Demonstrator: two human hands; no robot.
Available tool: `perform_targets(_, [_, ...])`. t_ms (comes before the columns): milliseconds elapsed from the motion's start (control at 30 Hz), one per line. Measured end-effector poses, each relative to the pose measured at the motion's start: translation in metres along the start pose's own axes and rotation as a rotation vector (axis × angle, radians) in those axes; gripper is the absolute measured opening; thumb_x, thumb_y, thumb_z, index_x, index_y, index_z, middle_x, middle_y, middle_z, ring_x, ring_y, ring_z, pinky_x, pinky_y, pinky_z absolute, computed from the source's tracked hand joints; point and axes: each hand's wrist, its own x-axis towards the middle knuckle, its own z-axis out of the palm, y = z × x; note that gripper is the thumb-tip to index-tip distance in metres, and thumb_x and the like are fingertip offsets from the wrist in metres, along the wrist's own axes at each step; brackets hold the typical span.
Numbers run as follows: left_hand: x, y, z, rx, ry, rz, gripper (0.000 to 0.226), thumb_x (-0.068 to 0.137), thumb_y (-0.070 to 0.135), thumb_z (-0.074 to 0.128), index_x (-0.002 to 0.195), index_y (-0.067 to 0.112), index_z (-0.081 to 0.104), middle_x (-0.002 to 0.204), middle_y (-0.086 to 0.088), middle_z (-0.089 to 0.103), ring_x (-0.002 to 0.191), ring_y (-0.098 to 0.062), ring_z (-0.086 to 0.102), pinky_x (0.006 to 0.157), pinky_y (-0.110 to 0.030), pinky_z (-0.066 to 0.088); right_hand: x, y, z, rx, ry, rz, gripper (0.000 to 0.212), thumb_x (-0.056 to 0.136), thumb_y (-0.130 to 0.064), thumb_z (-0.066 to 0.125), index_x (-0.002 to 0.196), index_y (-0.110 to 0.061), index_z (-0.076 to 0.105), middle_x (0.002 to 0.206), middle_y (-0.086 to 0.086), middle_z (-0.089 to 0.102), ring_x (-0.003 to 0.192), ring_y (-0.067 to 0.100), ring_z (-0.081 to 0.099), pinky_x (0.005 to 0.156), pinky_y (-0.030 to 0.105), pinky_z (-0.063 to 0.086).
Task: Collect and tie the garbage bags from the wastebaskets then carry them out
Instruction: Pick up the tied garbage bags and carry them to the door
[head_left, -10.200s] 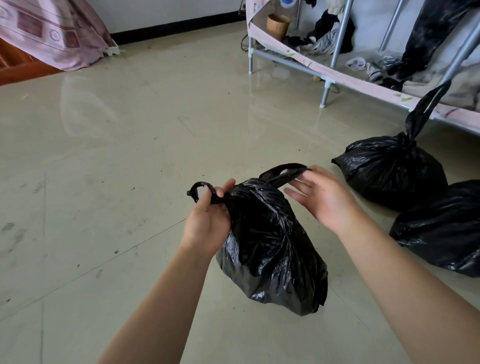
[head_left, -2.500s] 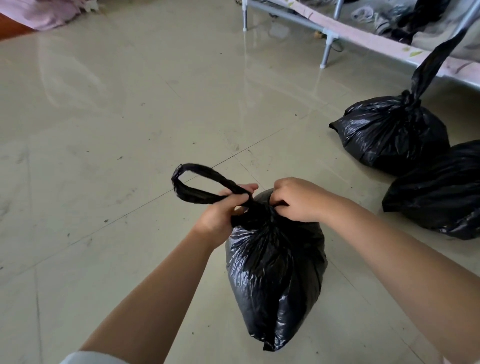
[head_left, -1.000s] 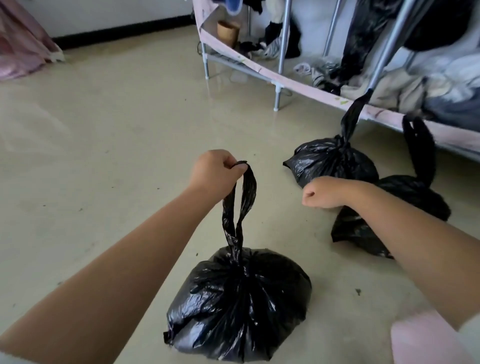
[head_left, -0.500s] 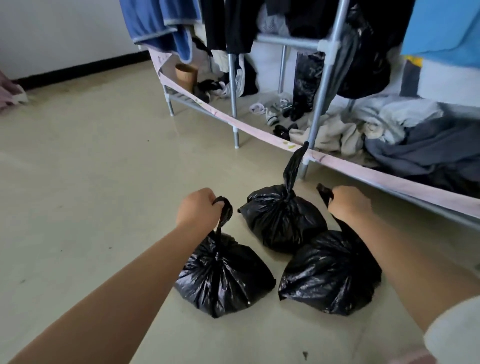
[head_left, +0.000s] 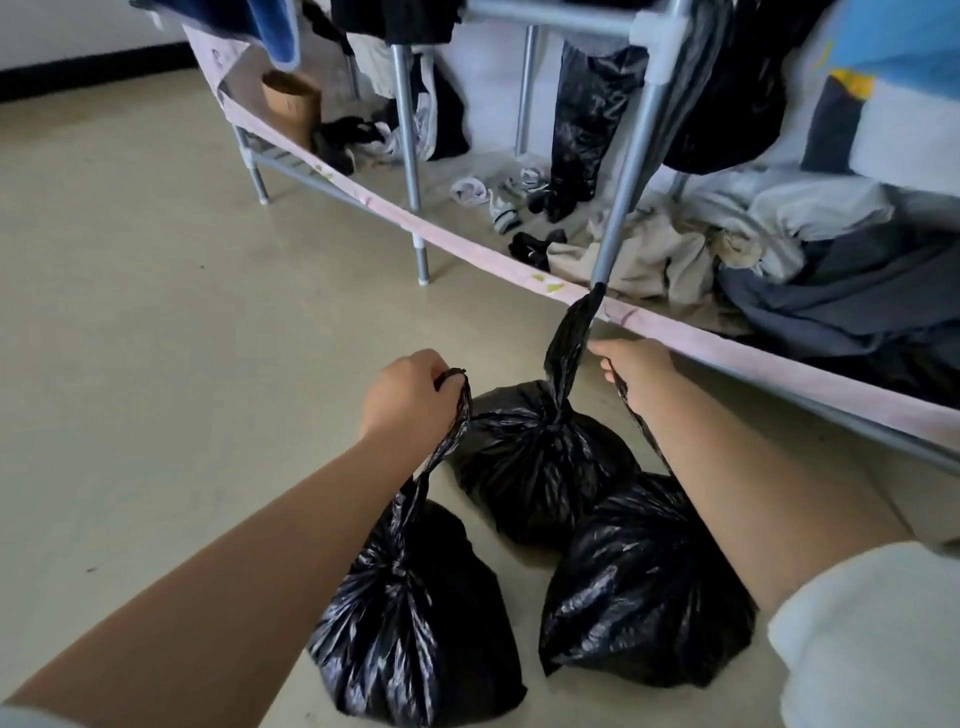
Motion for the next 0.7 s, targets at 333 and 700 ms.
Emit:
perform_targets(333, [0.048,-0.051,0.034,-0.154,-0.113,0.069,0.014,0.092,0.024,0.051,0.081,0.016,0.052,0.061,0.011,0.044,0.057,-0.003,0.041,0.049,-0.014,0.030,0.058,0.001,0.068,-0.074,0.090,-0.027,0.025,0.080,-0.012,0.067,0.099,0.002,0.060,0.090,0.010,0.065,0.079,0.023,0.061,0.075,0.027,0.046])
perform_targets(700, [-0.007,0.018,-0.056,0.304,-0.366,-0.007,0.026,0.095,0.021,0.044,0.113,0.006,0.057,0.114,-0.014,0.061,0.107,-0.030,0.056,0.074,-0.032,0.040,-0.090,-0.054,0.015,-1.170,-0.088,-0.248,0.028,0.087,-0.009,0.047,0.113,-0.007,0.058,0.122,0.013,0.059,0.111,0.029,0.055,0.074,0.028,0.043])
